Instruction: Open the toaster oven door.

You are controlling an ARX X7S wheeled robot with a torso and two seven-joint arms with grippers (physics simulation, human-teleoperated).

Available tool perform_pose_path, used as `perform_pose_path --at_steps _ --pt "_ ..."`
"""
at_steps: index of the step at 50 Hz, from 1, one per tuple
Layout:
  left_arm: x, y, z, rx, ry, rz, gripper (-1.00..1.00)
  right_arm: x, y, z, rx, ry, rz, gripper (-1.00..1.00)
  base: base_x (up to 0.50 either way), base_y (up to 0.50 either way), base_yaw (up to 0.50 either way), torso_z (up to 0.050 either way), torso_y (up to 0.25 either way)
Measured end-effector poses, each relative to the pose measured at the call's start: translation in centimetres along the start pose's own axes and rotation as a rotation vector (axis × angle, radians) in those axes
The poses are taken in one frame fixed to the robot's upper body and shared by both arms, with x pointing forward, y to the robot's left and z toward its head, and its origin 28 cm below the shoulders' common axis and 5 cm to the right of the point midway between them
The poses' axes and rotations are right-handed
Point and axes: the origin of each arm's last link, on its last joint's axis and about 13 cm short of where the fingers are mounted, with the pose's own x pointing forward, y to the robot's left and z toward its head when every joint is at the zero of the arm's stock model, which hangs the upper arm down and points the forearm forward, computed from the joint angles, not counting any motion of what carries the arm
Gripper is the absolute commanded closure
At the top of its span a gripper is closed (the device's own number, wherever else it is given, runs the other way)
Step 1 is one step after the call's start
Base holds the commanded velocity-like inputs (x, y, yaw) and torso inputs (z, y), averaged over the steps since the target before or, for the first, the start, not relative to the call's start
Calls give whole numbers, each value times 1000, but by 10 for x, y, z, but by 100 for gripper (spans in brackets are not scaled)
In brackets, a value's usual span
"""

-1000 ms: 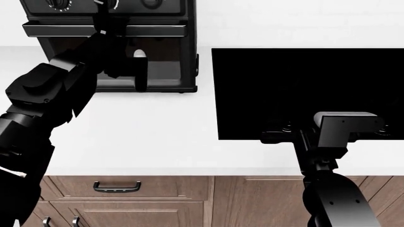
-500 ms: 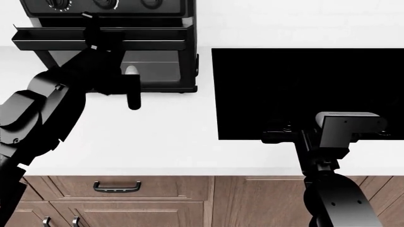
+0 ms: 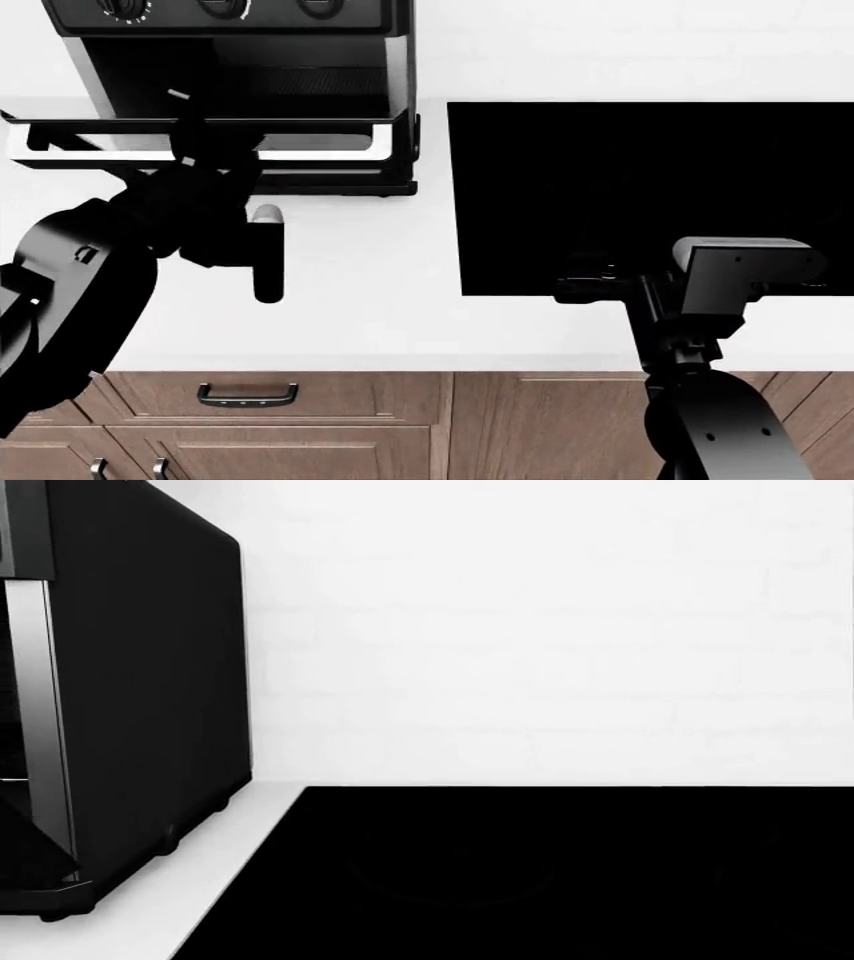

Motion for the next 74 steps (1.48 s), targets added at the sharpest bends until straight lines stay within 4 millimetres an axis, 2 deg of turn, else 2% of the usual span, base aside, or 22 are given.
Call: perform_pose_path --at_steps 20,35,62,74 --pt "-30 -38 17 -9 -49 -149 100 -2 -1 0 7 -6 -3 -100 0 0 0 0 3" --pt "-46 -65 25 -25 -71 -177 100 -3 -2 -1 8 -3 -7 -100 0 0 0 0 3" --pt "-49 -108 29 -12 -92 -195 100 -6 -8 -4 -6 10 -34 -100 0 0 0 0 1" --pt "-51 -116 28 15 -98 -146 100 -7 -9 -7 -8 20 -41 -100 13 -3 -12 0 0"
